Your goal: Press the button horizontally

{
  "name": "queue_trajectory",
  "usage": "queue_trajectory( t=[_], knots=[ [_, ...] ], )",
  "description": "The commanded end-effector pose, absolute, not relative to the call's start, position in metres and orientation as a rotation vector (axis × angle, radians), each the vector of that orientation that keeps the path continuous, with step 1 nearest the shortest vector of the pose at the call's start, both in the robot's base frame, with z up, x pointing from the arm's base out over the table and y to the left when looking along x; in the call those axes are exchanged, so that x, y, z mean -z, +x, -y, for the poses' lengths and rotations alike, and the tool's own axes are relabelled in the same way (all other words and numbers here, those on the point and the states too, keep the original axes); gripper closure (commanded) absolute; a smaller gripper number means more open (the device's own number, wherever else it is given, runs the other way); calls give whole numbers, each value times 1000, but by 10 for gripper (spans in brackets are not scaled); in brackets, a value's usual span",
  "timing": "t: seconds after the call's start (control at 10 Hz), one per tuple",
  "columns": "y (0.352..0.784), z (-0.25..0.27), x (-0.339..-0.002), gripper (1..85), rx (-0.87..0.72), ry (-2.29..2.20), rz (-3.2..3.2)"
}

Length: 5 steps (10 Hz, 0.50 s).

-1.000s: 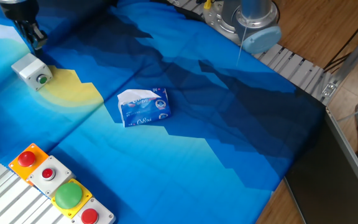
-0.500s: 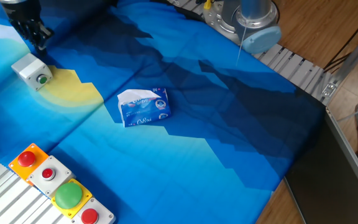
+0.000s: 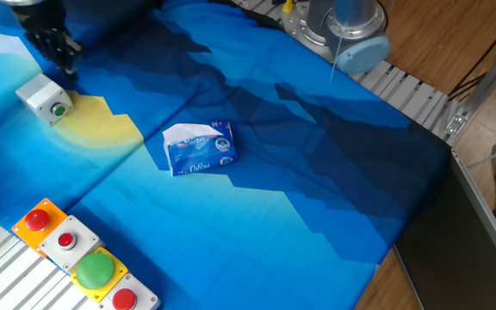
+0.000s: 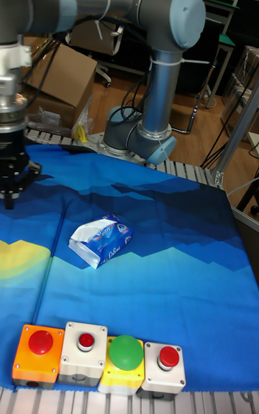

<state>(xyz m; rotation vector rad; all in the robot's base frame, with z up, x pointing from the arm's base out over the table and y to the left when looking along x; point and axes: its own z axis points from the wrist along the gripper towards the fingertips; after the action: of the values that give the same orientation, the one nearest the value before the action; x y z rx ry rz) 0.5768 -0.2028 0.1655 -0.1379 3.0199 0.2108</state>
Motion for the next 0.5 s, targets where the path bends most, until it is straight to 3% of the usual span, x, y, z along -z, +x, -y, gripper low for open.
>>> queue_trajectory(
  t=[0.0, 0.4],
  knots=[
    [571, 146, -175, 847, -177, -4, -3015],
    [571, 51, -206, 847, -117, 122, -3032]
  ],
)
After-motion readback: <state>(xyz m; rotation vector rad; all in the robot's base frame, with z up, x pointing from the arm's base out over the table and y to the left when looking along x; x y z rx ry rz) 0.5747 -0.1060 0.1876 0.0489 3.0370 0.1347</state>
